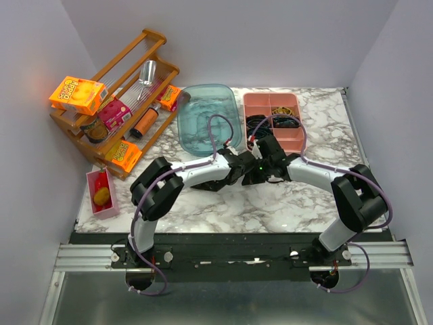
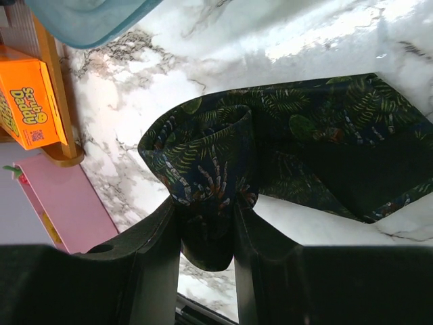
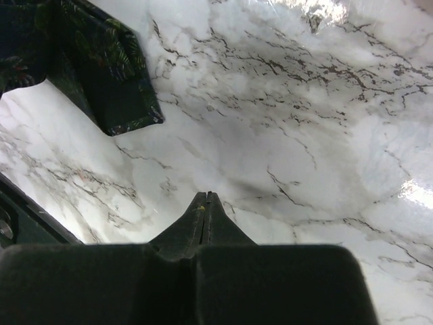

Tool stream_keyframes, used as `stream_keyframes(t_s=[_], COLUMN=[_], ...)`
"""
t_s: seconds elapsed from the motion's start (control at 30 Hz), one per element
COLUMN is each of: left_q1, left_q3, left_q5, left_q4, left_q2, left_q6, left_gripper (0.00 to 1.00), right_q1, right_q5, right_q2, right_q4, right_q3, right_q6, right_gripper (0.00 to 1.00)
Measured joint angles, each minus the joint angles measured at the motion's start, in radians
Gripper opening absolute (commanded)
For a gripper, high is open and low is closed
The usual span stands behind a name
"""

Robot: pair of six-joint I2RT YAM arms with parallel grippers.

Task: Roll the ties
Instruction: Roll the tie at the center of the board.

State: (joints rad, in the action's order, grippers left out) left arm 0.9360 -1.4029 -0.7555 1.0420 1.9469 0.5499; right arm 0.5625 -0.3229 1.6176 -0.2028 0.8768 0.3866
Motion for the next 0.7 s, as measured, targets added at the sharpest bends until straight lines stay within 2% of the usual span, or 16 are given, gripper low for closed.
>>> stream_keyframes(t_s=[0.4, 0.5, 0.6, 0.63, 0.7], left_q1=[0.047, 0.051, 0.055, 0.056, 0.058], left_q3=[-0.031, -0.031, -0.033, -0.033, -0.033], left_q5=[-0.020, -0.022, -0.021, -0.021, -0.011], left_q4=[0.007, 0.010, 0.011, 0.011, 0.002], left_q2=[0.072, 0.079, 0.082, 0.082, 0.082], left_q6=[-0.016, -0.021, -0.030, -0.032, -0.044], left_gripper=[0.14, 0.25, 0.40, 0.48, 0.55], right_q1=[-0.009, -0.014, -0.015, -0.015, -0.015], right_q5=[0.002, 0.002, 0.002, 0.002, 0.002], right_q2=[0.000, 0.000, 0.001, 0.002, 0.006], right_q4=[0.001, 0.002, 0.003, 0.004, 0.007], right_q3=[-0.019, -0.019, -0.019, -0.019, -0.019], right_q6=[0.000, 0.000, 0.000, 0.000, 0.000], right_gripper=[0.02, 0.02, 0.02, 0.02, 0.02])
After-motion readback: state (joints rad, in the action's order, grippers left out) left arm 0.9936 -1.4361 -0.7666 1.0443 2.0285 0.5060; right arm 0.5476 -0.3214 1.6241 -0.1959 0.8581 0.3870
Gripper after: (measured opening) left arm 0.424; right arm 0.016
